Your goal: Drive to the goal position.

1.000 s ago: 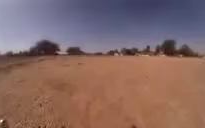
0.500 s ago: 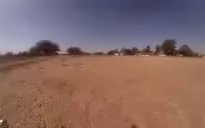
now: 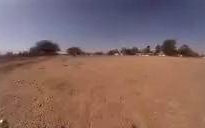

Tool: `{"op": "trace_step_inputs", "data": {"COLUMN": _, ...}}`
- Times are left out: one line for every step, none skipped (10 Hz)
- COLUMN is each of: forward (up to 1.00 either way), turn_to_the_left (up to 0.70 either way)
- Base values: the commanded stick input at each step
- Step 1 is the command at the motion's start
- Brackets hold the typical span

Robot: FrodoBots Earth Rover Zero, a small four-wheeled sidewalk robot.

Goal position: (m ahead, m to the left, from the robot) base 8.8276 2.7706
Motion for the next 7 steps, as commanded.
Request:
{"op": "trace_step_inputs", "data": {"forward": 1.00, "turn_to_the_left": 0.00}}
{"op": "trace_step_inputs", "data": {"forward": 1.00, "turn_to_the_left": 0.00}}
{"op": "trace_step_inputs", "data": {"forward": 1.00, "turn_to_the_left": 0.00}}
{"op": "trace_step_inputs", "data": {"forward": 1.00, "turn_to_the_left": 0.00}}
{"op": "trace_step_inputs", "data": {"forward": 1.00, "turn_to_the_left": 0.00}}
{"op": "trace_step_inputs", "data": {"forward": 1.00, "turn_to_the_left": 0.00}}
{"op": "trace_step_inputs", "data": {"forward": 1.00, "turn_to_the_left": 0.00}}
